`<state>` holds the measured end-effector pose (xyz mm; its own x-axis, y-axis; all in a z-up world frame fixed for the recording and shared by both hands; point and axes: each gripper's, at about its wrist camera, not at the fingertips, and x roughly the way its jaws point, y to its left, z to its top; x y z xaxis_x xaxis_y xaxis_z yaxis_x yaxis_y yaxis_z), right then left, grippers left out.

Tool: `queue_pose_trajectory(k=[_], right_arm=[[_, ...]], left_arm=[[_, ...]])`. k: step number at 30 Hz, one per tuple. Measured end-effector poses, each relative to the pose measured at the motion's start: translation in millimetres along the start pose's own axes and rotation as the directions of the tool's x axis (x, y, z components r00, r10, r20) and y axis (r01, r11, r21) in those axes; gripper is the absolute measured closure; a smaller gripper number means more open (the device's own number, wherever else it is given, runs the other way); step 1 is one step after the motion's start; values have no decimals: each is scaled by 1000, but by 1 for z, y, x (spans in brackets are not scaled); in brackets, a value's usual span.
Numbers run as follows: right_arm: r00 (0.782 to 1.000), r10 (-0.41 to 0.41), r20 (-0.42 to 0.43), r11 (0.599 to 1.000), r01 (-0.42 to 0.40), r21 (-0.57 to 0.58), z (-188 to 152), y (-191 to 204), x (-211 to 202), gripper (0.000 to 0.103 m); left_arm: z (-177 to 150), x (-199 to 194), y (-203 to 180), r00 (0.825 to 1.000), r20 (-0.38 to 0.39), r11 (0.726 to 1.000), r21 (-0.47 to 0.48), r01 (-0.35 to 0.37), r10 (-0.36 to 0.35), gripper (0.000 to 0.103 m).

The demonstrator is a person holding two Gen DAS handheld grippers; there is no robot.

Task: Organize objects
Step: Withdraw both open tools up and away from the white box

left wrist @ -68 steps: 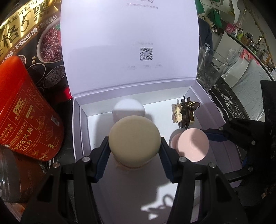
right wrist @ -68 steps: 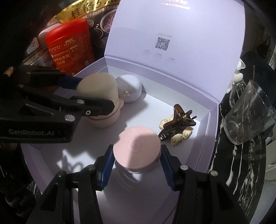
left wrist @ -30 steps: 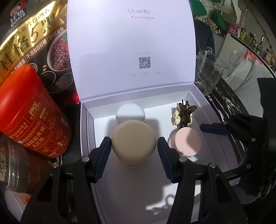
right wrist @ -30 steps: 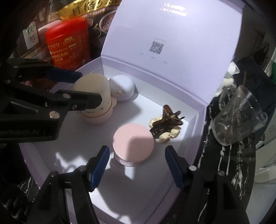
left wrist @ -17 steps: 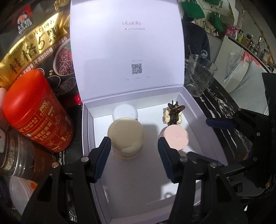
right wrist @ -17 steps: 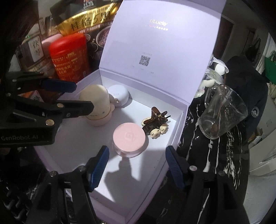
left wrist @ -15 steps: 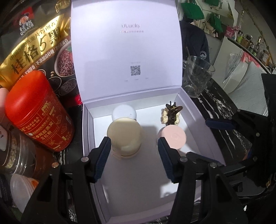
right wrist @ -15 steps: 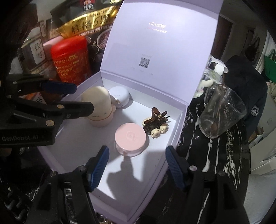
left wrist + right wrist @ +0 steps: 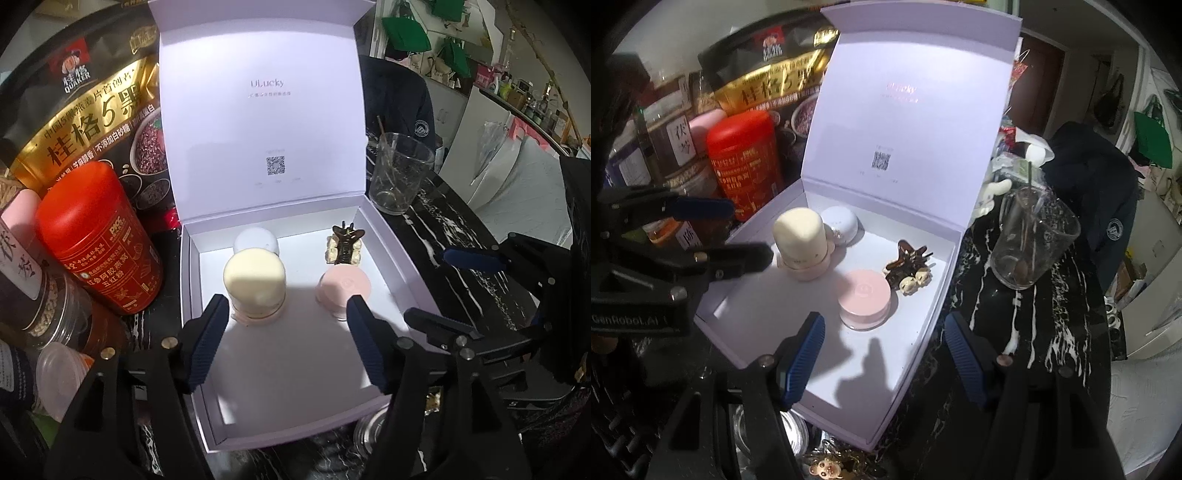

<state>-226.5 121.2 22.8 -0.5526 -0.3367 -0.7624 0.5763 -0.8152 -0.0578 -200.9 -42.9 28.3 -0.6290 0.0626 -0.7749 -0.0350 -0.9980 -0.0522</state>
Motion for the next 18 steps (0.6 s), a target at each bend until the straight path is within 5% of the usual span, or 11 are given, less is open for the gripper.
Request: queue_pose_trajectory(k=[3,18], right_arm=[[999,-8,33,1000,7,21,0,-2,-8,27],[998,-22,60,997,18,70,-20,0,-29,25]], left_arm=[[-3,-5,-2,1000,8,1000,1,1,-1,35],[-20,-38,-16,998,52,1000,6,-31,30,23]])
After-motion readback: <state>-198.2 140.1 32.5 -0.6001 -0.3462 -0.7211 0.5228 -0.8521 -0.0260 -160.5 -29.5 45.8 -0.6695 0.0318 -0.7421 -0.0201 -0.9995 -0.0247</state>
